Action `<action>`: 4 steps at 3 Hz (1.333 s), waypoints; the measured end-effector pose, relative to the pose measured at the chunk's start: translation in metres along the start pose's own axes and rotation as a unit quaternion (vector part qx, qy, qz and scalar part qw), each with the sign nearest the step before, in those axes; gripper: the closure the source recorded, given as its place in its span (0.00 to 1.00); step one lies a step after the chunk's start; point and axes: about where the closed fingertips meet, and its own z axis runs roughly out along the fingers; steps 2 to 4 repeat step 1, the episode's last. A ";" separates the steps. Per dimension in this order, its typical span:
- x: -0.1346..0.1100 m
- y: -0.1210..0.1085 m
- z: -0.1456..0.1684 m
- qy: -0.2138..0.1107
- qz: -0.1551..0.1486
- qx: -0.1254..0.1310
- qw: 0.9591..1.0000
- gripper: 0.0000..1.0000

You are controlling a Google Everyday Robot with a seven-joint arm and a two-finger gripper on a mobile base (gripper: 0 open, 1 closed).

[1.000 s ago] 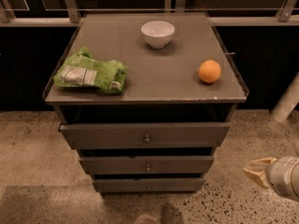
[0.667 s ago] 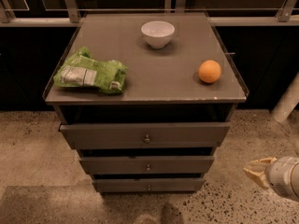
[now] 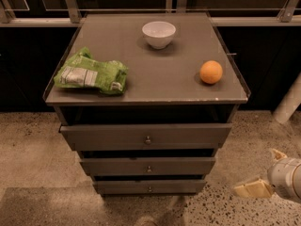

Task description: Close top drawer

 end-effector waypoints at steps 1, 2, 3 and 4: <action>0.000 0.000 0.000 0.000 0.000 0.000 1.000 0.00; 0.000 0.000 0.000 0.000 0.000 0.000 1.000 0.00; 0.000 0.000 0.000 0.000 0.000 0.000 1.000 0.00; 0.000 0.000 0.000 0.000 0.000 0.000 1.000 0.00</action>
Offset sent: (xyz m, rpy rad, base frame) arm 0.0000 0.0000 0.0000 0.0000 0.0000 0.0000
